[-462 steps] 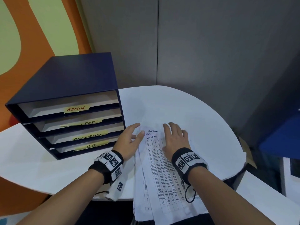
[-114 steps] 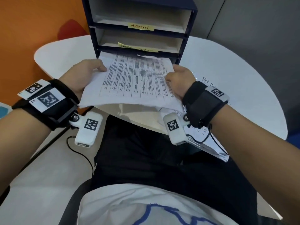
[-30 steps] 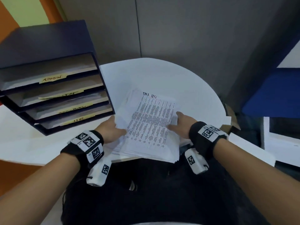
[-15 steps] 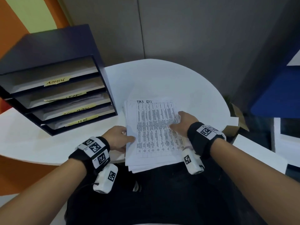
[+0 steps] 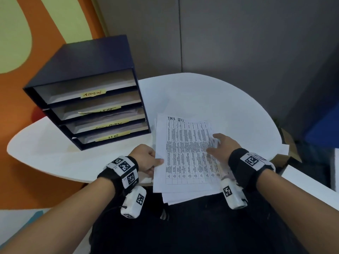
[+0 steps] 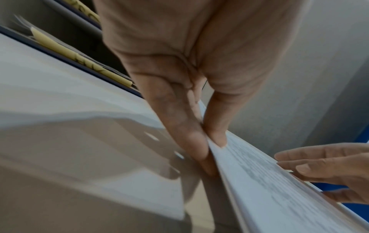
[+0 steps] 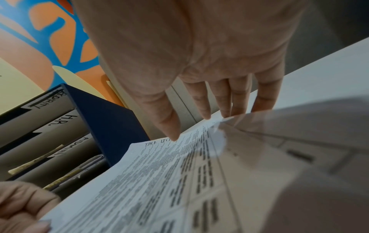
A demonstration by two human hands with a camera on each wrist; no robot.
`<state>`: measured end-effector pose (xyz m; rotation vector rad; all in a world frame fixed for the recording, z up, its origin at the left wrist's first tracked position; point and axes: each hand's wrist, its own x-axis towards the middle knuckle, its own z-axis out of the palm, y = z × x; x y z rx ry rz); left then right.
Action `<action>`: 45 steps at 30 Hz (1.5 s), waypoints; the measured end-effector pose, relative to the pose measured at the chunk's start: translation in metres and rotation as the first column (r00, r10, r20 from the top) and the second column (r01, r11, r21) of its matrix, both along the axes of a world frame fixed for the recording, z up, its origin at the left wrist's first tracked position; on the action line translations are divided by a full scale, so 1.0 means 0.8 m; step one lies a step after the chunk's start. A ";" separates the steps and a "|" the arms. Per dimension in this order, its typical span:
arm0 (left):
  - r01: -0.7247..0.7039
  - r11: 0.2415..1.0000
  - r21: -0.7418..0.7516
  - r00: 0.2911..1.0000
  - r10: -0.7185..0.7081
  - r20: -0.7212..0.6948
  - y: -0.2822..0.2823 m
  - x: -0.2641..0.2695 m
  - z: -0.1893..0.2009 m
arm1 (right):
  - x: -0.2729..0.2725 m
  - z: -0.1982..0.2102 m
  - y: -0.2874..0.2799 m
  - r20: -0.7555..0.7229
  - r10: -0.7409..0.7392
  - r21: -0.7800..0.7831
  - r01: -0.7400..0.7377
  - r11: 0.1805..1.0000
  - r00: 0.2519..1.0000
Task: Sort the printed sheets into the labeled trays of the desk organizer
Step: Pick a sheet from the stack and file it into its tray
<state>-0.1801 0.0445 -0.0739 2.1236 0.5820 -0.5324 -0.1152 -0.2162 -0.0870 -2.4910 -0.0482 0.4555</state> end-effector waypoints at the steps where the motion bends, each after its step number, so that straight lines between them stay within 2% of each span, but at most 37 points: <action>1: 0.003 1.000 0.022 1.000 -0.003 0.011 0.001 0.000 0.000 | 0.000 0.000 0.001 0.003 0.008 -0.015 -0.008 1.000 1.000; 4: 0.014 0.997 0.074 0.999 -0.016 0.033 0.004 -0.002 0.001 | 0.000 -0.002 0.004 0.011 0.013 -0.045 -0.012 0.999 1.000; 8: 0.052 0.978 0.201 0.987 -0.081 0.139 0.004 -0.004 0.001 | 0.001 -0.004 0.011 -0.004 -0.004 -0.056 0.004 0.998 1.000; 11: 0.028 0.966 0.256 0.974 -0.085 0.212 0.004 -0.002 -0.001 | 0.002 -0.003 0.018 0.006 0.002 -0.082 -0.002 0.997 1.000; 15: -0.026 0.985 0.168 0.958 -0.024 0.284 0.010 0.002 -0.004 | 0.001 -0.002 0.021 0.031 0.016 -0.164 -0.011 0.986 0.999; 22: -0.081 0.996 -0.035 0.927 0.088 0.365 0.016 -0.003 -0.004 | -0.001 -0.001 0.024 -0.037 -0.038 -0.031 0.036 0.999 0.999; 27: -0.069 0.995 -0.073 0.919 0.092 0.383 0.016 -0.003 -0.008 | 0.001 0.004 0.024 -0.030 -0.074 -0.019 0.073 0.997 0.997; 30: -0.056 0.997 -0.058 0.910 0.075 0.407 0.014 -0.001 -0.010 | 0.002 0.003 0.022 -0.010 -0.118 0.052 0.118 0.992 0.993; 32: -0.036 0.999 -0.023 0.913 0.042 0.407 0.016 0.000 -0.013 | 0.006 0.001 0.019 0.027 -0.190 0.155 0.184 0.971 0.981; 34: 0.028 1.000 0.009 0.930 -0.029 0.367 0.019 0.001 -0.016 | 0.012 0.000 0.014 0.030 -0.276 0.306 0.254 0.917 0.961; 36: 0.113 0.992 0.046 0.946 -0.122 0.301 0.020 0.001 -0.017 | 0.019 0.001 0.007 0.023 -0.312 0.370 0.282 0.885 0.950; 39: 0.140 0.982 0.124 0.935 -0.173 0.309 0.019 0.009 -0.012 | 0.022 -0.001 -0.008 0.038 -0.278 0.287 0.256 0.923 0.960; 40: 0.130 0.986 0.104 0.936 -0.156 0.315 0.018 0.014 -0.007 | 0.022 -0.004 -0.011 0.046 -0.259 0.245 0.241 0.939 0.965; 43: 0.089 0.993 -0.077 0.955 -0.063 0.291 0.014 0.031 0.006 | 0.019 -0.007 -0.013 0.073 -0.204 0.153 0.191 0.970 0.976; 45: 0.049 0.993 -0.108 0.960 -0.017 0.278 0.010 0.042 0.009 | 0.017 -0.009 -0.011 0.078 -0.173 0.125 0.162 0.979 0.982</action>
